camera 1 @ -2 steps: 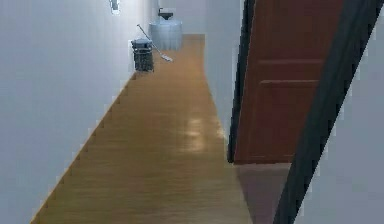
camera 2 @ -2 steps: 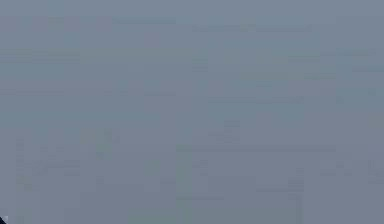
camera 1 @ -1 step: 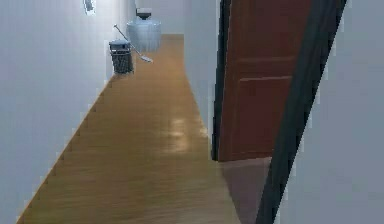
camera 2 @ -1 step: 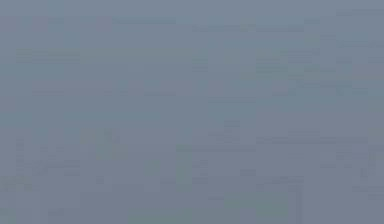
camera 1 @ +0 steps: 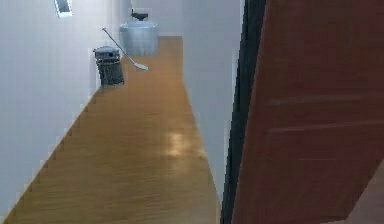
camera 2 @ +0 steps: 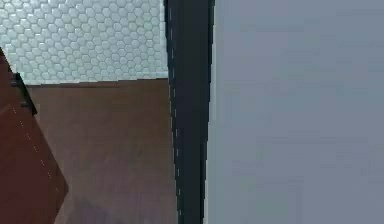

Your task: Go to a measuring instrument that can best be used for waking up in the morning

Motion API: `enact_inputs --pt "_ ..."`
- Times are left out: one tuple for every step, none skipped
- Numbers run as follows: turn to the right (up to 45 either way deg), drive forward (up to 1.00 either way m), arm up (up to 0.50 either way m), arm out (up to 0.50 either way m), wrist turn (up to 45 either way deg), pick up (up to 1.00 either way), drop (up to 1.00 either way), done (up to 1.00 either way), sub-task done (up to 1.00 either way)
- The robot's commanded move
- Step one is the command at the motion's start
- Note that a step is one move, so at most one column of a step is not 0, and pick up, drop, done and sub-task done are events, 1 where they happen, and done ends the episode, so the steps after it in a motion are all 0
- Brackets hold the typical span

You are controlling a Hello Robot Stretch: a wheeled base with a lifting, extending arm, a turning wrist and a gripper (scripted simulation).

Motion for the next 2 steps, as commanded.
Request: enact_inputs --pt "-24.0 0.00 0.00 0.00 0.0 0.00 0.00 0.00 0.00" --pt "0.0 0.25 0.00 0.00 0.0 0.00 0.00 0.00 0.00"
